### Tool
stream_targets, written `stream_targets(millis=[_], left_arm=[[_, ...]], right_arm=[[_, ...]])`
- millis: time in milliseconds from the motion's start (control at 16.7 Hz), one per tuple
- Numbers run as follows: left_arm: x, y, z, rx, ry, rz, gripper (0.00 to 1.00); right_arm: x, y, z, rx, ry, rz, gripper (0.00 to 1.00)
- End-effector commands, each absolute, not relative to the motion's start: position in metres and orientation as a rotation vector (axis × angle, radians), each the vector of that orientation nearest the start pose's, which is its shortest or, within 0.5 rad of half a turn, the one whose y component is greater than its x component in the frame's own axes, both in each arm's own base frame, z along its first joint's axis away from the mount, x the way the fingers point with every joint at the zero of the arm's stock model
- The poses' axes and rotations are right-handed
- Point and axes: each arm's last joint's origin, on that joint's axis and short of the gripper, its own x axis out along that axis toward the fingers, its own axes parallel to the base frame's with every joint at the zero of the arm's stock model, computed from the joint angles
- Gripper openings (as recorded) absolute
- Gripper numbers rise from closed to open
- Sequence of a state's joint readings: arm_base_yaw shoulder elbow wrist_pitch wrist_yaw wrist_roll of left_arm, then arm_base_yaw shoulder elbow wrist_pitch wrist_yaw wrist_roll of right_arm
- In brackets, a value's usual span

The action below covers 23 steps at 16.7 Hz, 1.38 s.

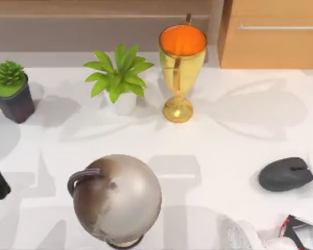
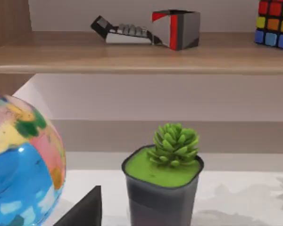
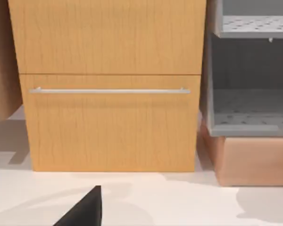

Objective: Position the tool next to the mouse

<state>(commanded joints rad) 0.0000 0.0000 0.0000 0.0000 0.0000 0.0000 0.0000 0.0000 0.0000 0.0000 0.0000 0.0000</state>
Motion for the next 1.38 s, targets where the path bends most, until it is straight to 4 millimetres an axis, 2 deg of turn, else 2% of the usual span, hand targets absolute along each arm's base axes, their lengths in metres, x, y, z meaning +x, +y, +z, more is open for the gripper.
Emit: stream_targets(millis=[240,420,660,900,1140,1380], left_arm=[[0.106,-0.001,0.16,0.0,0.0,0.0,1.0],[0.106,-0.001,0.16,0.0,0.0,0.0,1.0],[0.106,-0.001,0.16,0.0,0.0,0.0,1.0],[0.106,-0.001,0.16,0.0,0.0,0.0,1.0],[0.106,-0.001,0.16,0.0,0.0,0.0,1.0],[0.106,-0.001,0.16,0.0,0.0,0.0,1.0]], right_arm=[[0.106,-0.002,0.163,0.007,0.038,-0.01,1.0],[0.11,-0.006,0.172,0.035,0.179,-0.044,1.0],[0.127,-0.015,0.186,0.106,0.5,-0.125,1.0],[0.156,-0.029,0.191,0.211,0.885,-0.231,1.0],[0.189,-0.048,0.183,0.323,1.239,-0.334,1.0],[0.21,-0.064,0.172,0.405,1.468,-0.403,1.0]])
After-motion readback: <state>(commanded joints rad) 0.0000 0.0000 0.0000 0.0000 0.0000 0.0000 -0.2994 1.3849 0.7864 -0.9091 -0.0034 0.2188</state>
